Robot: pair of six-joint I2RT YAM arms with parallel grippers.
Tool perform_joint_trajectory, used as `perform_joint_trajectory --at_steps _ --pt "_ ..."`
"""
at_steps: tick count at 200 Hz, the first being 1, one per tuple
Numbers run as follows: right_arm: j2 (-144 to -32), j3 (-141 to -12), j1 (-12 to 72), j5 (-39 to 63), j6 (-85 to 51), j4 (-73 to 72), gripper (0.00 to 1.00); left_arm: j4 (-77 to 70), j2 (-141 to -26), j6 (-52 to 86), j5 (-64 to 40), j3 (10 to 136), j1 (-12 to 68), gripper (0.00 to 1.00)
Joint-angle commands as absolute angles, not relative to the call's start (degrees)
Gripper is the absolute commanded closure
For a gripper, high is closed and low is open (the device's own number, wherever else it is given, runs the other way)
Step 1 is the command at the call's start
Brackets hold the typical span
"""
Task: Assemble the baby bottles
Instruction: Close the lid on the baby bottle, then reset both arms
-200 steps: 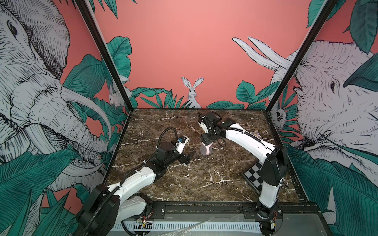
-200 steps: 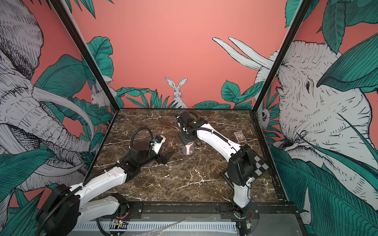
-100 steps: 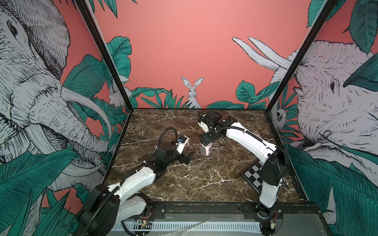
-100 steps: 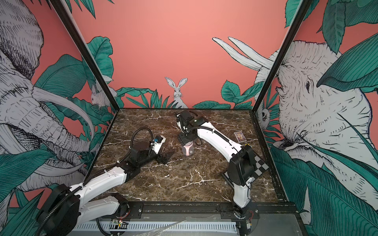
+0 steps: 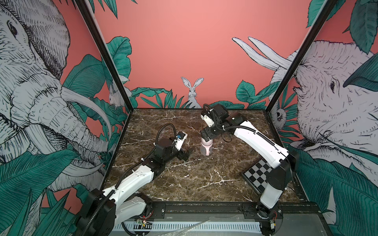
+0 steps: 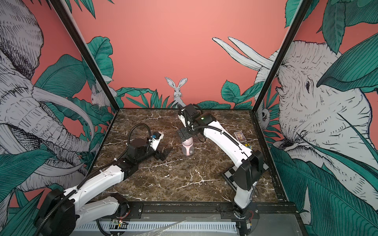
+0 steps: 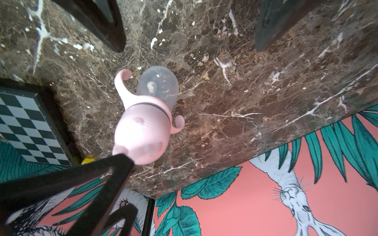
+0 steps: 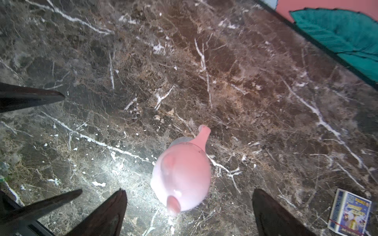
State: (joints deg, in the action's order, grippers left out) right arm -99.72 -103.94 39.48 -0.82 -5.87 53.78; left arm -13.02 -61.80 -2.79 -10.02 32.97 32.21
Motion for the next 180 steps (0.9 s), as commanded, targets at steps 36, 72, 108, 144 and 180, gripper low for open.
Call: perform_joint_trajectory --at_steps 36,72,108,144,180 --pt "-89.0 -93.98 31.62 -0.5 -5.91 43.36 0.01 -4.23 -60.88 -2.37 -9.22 40.27 26.07 0.01" --pt "-83.52 -83.14 25.72 -2.81 -5.74 34.17 0.01 -0.97 -63.45 -2.15 -7.22 43.7 19.43 0.0" --pt "-78.2 -69.39 20.08 -8.08 -4.6 22.43 0.01 -1.54 -66.15 -3.03 -7.26 44.47 13.13 0.01" --pt "-74.74 -52.75 13.85 -6.6 -2.89 3.46 0.01 -9.04 -71.19 -4.89 -8.38 40.3 6.17 0.0" --pt "-75.93 -42.61 7.05 -6.0 -5.54 -8.61 0.0 -19.1 -75.96 -3.56 -12.96 34.47 -0.7 0.01"
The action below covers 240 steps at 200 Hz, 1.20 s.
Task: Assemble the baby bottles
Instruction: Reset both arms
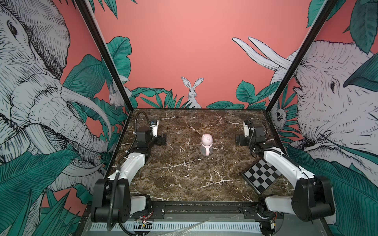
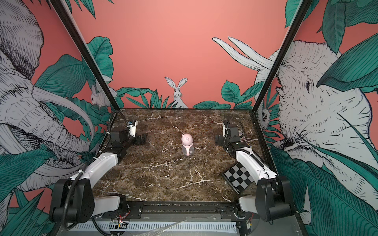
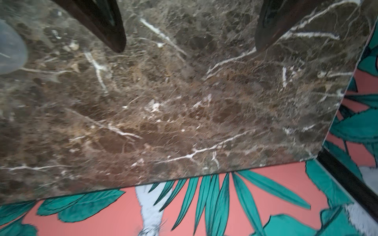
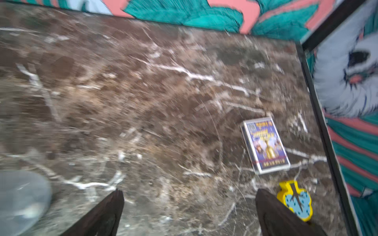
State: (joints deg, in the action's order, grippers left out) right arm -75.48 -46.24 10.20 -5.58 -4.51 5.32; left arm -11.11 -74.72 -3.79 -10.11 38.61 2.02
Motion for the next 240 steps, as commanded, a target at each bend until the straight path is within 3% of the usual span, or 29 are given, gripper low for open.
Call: perform_joint_trajectory --at_steps 1,36,64,108,132,140,149,240 --pt "-76.02 -42.53 6.91 -6.03 -5.54 -8.61 0.0 -19.44 -75.99 -3.85 -12.81 34.33 -0.7 0.01" --pt "-78.9 -37.47 5.32 -9.71 -0.09 -17.72 0.0 -26.78 -79.65 -7.51 -7.69 30.14 -0.88 0.01" --pt "-82.11 -33.23 2.06 -5.2 1.01 -26.67 0.0 -31.21 -81.57 -7.11 -6.68 28.87 -0.84 0.01" --pt "-86.16 -27.22 -0.72 -0.51 -0.56 -40.37 0.0 -53.25 -85.57 -3.89 -2.48 20.12 -0.88 0.01" --pt "-87.56 -22.76 -0.71 0.62 -0.03 -48.61 0.0 -58.39 -90.09 -4.74 -4.39 20.31 -0.88 0.0" --pt "-88.58 -21.43 -0.63 1.38 -0.02 -53.79 0.0 -54.14 -89.77 -4.91 -4.26 22.34 -0.68 0.01" --pt "-87.27 -22.06 -0.66 0.55 -0.13 -50.23 0.0 -48.83 -88.7 -5.92 -2.0 23.76 0.58 0.01" --pt "-87.58 -23.49 -0.34 0.5 0.37 -47.71 0.01 -49.22 -88.99 -6.54 -1.06 23.97 1.36 0.0"
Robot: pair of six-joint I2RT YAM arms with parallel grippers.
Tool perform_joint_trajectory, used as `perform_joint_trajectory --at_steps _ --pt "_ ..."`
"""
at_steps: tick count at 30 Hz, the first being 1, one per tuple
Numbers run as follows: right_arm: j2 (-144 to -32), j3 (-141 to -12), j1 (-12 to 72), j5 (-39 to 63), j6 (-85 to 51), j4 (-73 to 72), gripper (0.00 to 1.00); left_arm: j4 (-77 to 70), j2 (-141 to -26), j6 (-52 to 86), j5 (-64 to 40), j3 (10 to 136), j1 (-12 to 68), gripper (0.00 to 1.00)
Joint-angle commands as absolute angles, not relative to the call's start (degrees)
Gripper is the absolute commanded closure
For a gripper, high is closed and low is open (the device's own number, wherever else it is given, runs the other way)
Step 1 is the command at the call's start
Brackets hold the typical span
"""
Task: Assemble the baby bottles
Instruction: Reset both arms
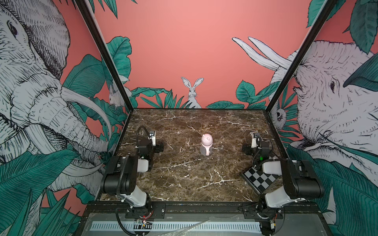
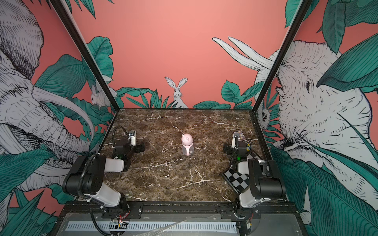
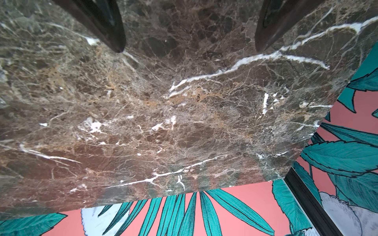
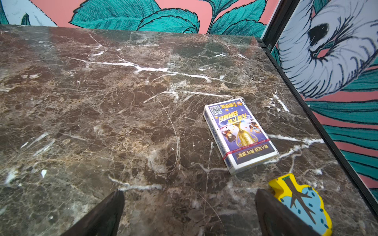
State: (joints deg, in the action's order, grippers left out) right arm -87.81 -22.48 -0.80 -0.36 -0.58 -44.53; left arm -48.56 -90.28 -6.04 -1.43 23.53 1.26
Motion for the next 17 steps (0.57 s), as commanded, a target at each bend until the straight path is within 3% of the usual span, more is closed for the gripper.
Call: perform_joint_trajectory --at_steps 1,11,14,17 --pt "-87.6 -23.52 -0.35 0.6 0.45 -47.67 0.01 -49.22 -89.01 -6.52 -1.1 23.94 1.34 0.0" --pt "-87.6 -23.41 -0.29 1.52 0.86 -47.61 0.01 -49.22 -89.03 -6.51 -1.08 23.9 1.37 0.0" --pt "-87.81 -22.84 -1.48 9.32 2.22 -49.2 0.01 -49.22 -88.99 -6.55 -1.06 23.9 1.36 0.0" --pt "-87.54 -23.23 -1.41 2.27 -0.33 -48.14 0.01 -49.2 -88.99 -6.51 -1.08 23.88 1.36 0.0"
